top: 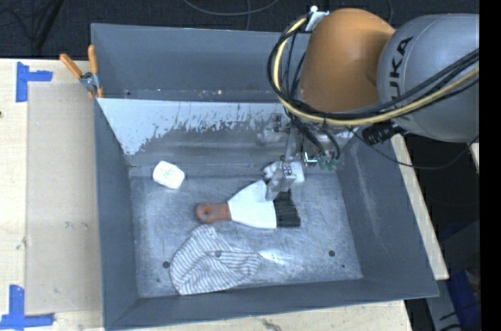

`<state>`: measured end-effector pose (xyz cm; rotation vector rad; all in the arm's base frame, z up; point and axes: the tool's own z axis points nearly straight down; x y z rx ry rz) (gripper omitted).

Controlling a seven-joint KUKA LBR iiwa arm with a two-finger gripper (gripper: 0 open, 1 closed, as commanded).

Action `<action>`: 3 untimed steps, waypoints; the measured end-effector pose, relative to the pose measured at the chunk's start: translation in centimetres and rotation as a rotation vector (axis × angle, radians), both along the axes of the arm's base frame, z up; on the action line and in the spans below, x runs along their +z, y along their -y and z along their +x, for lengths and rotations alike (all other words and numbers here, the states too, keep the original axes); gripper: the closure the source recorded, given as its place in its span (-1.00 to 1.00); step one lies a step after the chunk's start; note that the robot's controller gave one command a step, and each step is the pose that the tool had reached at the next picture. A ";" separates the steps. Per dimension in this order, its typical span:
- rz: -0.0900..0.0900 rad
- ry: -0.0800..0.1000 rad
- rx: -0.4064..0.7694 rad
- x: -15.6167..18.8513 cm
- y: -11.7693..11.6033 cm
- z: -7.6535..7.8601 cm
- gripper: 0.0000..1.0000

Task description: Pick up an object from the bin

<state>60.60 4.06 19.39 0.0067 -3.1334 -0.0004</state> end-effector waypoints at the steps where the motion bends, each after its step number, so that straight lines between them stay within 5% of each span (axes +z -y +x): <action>1: 0.000 0.007 -0.001 0.5 0.0 0.2 -1.00; 2: 0.000 0.011 0.080 -4.7 -2.6 -0.7 -1.00; 3: 0.001 0.003 0.200 -4.1 -8.0 -3.9 -1.00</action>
Offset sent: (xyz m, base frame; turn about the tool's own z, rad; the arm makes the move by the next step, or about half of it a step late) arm -0.0221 0.0654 -0.1239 -0.2043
